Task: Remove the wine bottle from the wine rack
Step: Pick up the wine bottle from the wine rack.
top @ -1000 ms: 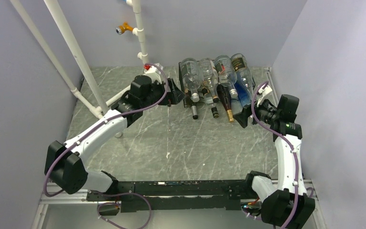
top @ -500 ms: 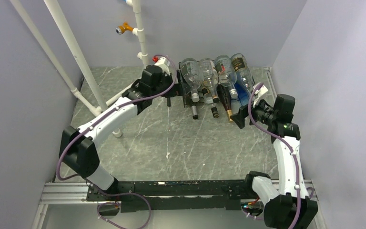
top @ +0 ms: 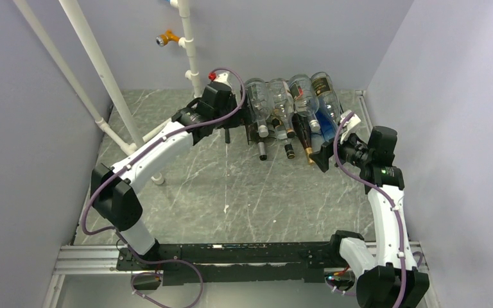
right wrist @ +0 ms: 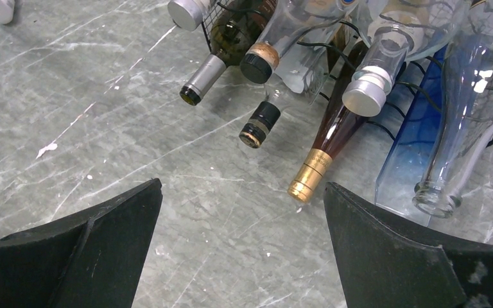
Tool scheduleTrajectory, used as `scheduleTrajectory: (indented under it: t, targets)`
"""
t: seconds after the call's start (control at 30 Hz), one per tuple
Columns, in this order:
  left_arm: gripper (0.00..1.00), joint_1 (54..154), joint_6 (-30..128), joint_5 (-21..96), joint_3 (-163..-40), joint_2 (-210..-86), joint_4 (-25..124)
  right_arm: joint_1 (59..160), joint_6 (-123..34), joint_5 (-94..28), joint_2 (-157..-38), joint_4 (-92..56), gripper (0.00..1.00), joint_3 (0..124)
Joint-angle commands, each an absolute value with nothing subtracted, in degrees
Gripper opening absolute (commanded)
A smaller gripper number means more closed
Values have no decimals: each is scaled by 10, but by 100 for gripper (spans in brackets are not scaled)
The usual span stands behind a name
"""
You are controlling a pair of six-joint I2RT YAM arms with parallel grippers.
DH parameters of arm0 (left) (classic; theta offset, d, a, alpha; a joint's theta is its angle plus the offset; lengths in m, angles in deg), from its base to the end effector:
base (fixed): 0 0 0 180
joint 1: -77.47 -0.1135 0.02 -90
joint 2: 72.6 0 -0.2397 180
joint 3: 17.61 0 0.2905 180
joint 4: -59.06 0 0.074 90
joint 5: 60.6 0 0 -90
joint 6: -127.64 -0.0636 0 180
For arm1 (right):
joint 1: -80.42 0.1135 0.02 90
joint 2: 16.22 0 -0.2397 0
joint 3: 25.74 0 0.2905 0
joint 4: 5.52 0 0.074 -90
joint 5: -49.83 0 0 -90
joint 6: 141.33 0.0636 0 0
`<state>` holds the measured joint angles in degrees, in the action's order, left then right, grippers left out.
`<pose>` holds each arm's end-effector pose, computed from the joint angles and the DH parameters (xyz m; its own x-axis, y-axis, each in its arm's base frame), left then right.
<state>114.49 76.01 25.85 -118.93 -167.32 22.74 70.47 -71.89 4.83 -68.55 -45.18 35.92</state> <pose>0.3598 -0.2664 0.3176 -0.6567 -0.2807 -0.6999 0.1918 0.8355 -0.5150 0.2667 -0.0011 0.2903 -0.2975 -0.1999 -0.9336 -0.6231 0.7815 0.0312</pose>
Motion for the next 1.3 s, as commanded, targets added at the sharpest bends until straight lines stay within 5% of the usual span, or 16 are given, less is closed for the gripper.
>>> scheduleTrajectory:
  t: [0.0, 0.63, 1.27]
  targets:
    - [99, 1156, 789, 184, -1227, -1681, 180, 708, -715, 44, -679, -428, 100, 357]
    - [99, 1159, 654, 262, -1304, -1737, 220, 694, -729, -8, -705, -414, 100, 341]
    - [90, 1233, 842, 17, -1403, -1834, 82, 720, -730, 0, -672, -421, 100, 344]
